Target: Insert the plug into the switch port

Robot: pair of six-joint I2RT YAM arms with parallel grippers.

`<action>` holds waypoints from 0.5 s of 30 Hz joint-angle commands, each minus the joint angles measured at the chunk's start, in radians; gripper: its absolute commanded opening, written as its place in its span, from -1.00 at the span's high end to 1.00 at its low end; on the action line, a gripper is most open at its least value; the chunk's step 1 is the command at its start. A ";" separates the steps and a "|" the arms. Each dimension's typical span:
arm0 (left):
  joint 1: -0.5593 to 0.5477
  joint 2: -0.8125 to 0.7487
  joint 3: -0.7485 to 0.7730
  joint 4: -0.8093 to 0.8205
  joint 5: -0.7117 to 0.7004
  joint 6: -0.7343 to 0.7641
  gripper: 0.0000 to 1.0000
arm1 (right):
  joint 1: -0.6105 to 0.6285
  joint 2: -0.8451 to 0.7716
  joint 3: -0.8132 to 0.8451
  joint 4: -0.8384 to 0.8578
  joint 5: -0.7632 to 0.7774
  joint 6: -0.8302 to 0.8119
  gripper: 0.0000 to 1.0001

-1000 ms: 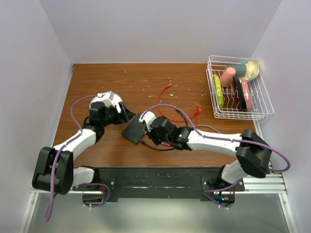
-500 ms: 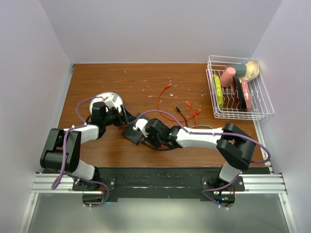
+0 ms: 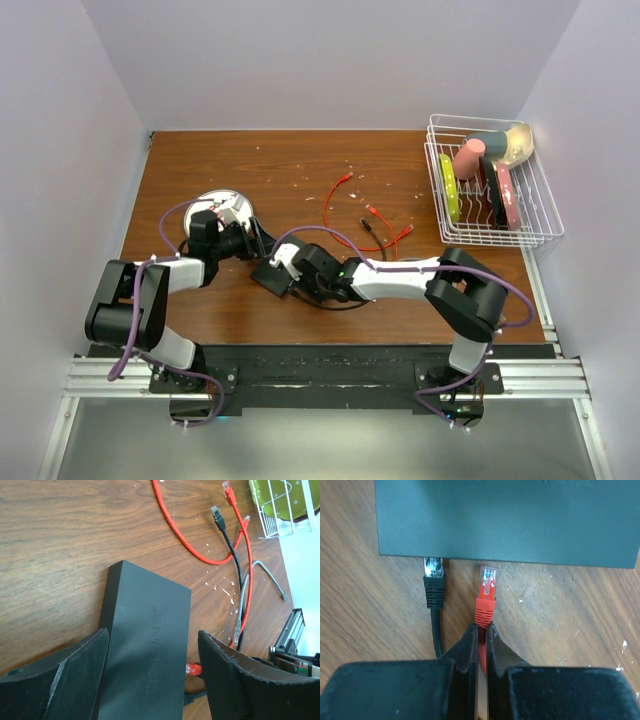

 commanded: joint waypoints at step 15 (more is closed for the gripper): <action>0.008 0.021 -0.012 0.061 0.041 -0.008 -0.29 | -0.005 0.045 0.086 -0.081 -0.031 0.021 1.00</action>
